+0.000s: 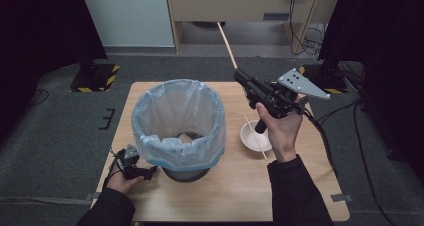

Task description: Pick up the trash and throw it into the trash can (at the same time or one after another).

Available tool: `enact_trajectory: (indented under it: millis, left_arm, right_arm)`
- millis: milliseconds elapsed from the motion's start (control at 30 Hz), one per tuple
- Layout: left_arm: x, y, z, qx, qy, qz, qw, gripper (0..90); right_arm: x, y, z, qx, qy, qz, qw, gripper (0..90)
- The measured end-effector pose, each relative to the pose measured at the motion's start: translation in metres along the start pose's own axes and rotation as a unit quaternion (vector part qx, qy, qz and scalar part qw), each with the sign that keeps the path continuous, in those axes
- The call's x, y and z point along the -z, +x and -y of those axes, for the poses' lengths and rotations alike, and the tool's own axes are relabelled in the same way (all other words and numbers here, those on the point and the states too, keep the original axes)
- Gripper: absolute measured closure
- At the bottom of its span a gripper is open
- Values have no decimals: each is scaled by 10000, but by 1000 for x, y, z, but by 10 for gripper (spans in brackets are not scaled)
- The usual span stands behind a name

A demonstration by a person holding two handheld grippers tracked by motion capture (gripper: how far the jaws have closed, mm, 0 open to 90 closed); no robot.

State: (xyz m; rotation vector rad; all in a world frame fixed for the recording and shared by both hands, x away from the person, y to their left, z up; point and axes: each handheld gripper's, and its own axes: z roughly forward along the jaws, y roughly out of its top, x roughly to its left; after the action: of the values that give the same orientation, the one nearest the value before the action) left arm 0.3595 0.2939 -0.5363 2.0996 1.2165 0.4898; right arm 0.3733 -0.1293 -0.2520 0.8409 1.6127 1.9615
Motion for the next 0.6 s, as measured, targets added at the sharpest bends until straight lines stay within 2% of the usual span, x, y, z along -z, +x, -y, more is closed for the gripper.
enact_trajectory:
  millis: [467, 600]
  left_arm:
    - [0, 0, 0, -1, -2, 4, 10000, 0]
    - [0, 0, 0, -2, -2, 3, 10000, 0]
  right_arm:
    - [-29, 22, 8, -63, 140, -303, 9994, 857]
    - [-39, 30, 14, -167, 183, -493, 9985, 856]
